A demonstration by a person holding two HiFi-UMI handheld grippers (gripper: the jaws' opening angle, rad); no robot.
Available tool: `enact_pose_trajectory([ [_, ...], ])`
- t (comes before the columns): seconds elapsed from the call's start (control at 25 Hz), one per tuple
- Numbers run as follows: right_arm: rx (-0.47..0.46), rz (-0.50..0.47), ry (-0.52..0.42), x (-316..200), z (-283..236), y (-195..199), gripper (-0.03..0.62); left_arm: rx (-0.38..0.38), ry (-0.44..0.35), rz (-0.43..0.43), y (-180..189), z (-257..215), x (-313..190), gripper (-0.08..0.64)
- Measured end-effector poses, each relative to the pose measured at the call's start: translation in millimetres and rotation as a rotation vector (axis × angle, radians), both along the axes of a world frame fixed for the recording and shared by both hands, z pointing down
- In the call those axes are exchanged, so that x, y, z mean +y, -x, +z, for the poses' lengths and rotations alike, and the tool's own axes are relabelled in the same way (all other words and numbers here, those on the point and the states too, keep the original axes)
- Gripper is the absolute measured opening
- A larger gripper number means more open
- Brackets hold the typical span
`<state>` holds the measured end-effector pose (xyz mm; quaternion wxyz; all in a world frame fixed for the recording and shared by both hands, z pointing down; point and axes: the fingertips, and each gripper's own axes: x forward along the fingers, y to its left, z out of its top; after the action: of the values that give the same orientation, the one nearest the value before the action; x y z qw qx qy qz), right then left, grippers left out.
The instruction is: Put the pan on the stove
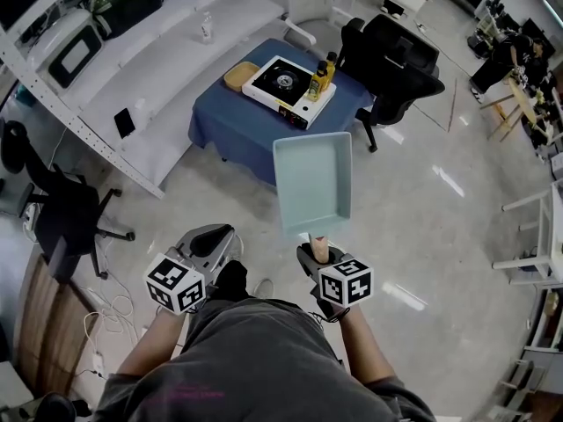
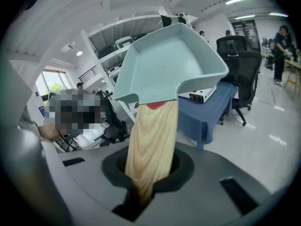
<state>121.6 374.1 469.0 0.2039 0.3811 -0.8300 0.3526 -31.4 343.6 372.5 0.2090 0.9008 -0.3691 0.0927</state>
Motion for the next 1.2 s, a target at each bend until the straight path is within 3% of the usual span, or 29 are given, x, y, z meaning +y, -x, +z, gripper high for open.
enact_pose_trajectory([
  [0.6,0.031,-0.004,0.0,-68.5,10.9,-5.4,0.046,0.021,0.006,0.005,-4.1,17.0,-76.1,0.025],
  [1.2,0.037,0.039,0.057,-181.4,29.2,33.2,0.046,0.02,0.062,0.057,31.0,39.7,-201.3,0.025],
])
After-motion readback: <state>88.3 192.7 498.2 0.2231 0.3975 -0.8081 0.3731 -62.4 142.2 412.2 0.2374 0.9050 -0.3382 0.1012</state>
